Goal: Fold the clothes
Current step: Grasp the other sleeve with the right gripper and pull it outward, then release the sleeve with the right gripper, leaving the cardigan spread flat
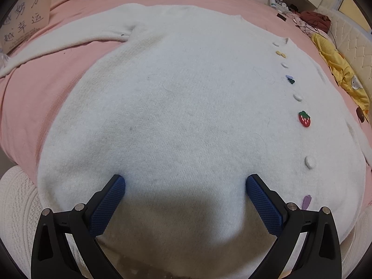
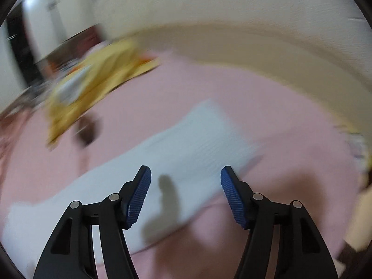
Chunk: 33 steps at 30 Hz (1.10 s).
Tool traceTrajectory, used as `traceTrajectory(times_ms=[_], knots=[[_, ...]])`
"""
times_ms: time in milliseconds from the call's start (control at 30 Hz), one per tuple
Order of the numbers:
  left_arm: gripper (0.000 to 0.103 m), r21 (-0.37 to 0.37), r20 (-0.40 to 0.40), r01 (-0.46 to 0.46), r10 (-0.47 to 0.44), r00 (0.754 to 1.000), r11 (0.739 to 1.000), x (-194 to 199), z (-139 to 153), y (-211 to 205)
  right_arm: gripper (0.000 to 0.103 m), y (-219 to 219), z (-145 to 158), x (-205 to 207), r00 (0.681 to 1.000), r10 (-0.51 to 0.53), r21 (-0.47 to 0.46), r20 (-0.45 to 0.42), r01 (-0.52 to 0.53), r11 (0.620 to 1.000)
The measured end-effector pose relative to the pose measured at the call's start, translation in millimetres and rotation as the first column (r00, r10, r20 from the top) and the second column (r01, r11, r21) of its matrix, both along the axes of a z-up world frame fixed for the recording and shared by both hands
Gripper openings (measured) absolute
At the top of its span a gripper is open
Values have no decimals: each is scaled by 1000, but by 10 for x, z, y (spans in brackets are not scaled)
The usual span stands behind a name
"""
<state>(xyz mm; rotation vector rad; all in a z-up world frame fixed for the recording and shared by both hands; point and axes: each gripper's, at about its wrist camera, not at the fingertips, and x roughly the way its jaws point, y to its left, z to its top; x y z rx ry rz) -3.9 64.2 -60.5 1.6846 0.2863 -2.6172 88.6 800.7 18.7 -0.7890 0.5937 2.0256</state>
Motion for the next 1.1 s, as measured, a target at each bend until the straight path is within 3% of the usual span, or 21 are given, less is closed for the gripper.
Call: traceTrajectory(times_ms=[67, 167, 300, 433, 533, 767, 800, 867, 933, 1100], knots=[[103, 0, 0, 0, 0, 1000, 1000, 1, -2, 0, 64, 156, 62, 157, 988, -147, 44, 41, 145, 988], [103, 1, 1, -8, 8, 1000, 1000, 71, 25, 23, 64, 200, 241, 274, 984, -177, 22, 25, 176, 984], [103, -3, 4, -5, 5, 1000, 1000, 66, 32, 31, 64, -536, 677, 166, 1000, 10, 125, -5, -9, 992], [103, 12, -13, 1, -1, 1000, 1000, 89, 96, 14, 65, -1694, 954, 95, 975, 217, 152, -38, -209, 966], [103, 22, -61, 8, -7, 998, 1000, 140, 218, -7, 67, -2604, 943, -114, 929, 369, 114, -40, -363, 925], [103, -60, -95, 80, -86, 992, 995, 368, 489, 31, 67, -4564, 590, -55, 794, 601, 66, 90, -607, 792], [103, -62, -98, 103, -109, 989, 993, 406, 504, 42, 67, -4721, 535, -22, 781, 618, 63, 95, -624, 779], [103, -52, -96, 146, -151, 984, 988, 470, 521, 70, 67, -5052, 502, 75, 715, 689, 57, 116, -697, 714], [103, -49, -96, 167, -171, 981, 985, 493, 531, 78, 67, -5301, 539, 148, 673, 720, 105, 170, -739, 666], [103, -20, -99, 160, -161, 982, 987, 532, 548, 22, 67, -5612, 640, 260, 640, 746, 165, 183, -768, 618]])
